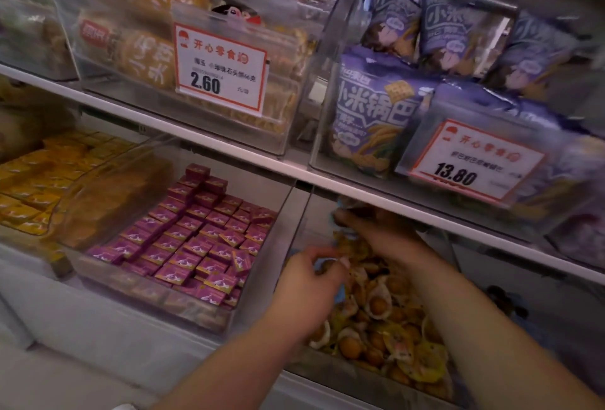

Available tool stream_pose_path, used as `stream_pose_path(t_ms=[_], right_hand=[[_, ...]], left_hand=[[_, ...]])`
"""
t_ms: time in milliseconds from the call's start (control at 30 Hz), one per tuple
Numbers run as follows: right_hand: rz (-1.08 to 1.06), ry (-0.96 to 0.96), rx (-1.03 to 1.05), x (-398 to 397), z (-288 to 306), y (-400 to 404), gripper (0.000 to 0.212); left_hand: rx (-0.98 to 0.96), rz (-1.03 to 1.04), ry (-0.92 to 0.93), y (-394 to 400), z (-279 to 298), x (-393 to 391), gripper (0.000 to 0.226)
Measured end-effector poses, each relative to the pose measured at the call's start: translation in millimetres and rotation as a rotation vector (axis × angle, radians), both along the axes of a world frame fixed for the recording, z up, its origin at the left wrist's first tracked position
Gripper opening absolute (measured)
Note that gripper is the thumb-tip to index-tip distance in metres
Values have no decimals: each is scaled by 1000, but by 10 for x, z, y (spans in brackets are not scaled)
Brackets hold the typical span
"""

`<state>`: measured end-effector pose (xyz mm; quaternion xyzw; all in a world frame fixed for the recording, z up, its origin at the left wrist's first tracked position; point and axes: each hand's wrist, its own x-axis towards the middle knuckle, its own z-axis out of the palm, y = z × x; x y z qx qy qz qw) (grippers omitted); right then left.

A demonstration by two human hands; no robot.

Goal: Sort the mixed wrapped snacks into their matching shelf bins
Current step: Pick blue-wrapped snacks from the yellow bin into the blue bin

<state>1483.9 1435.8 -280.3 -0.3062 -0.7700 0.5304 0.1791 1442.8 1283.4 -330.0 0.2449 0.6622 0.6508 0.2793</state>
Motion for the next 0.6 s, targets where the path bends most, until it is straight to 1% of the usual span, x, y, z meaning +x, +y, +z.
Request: stream_pose_path(t_ms=[33,67,100,167,200,233,267,333,400,467,533,600], right_hand=[[-44,113,-139,187,56,-102,5],[-80,200,-261,381,83,-205,11],[-117,249,-395,560,70,-315,18],[-168,288,-732,868,-31,-531,16],[-152,313,-889,966,-74,-625,20],[-125,339,-996,1022,-95,-715,24],[-105,364,-1044,1054,-119,-766,29],[-107,429,-1065,1070,-106,-815,40],[-135,499,-1063,1089,-77,-814,51],[-168,481,-1019,1106,-59,-796,58],[-190,458,-924,1148,-51,-765,56],[-206,455,-784,1205,-36,-706,41]], left_hand=[[45,45,5,16,24,18,11],[90,98,39,29,50,41,7],[129,153,104,39,73,64,8],[189,225,272,53,128,144,15],[214,233,335,68,152,209,18],[231,218,384,84,172,288,20],[236,184,426,102,190,377,21],[209,87,528,136,201,549,21],[140,20,703,170,208,664,22],[66,-43,862,183,248,731,32],[54,-120,922,214,245,770,43],[87,-181,846,234,216,796,57]])
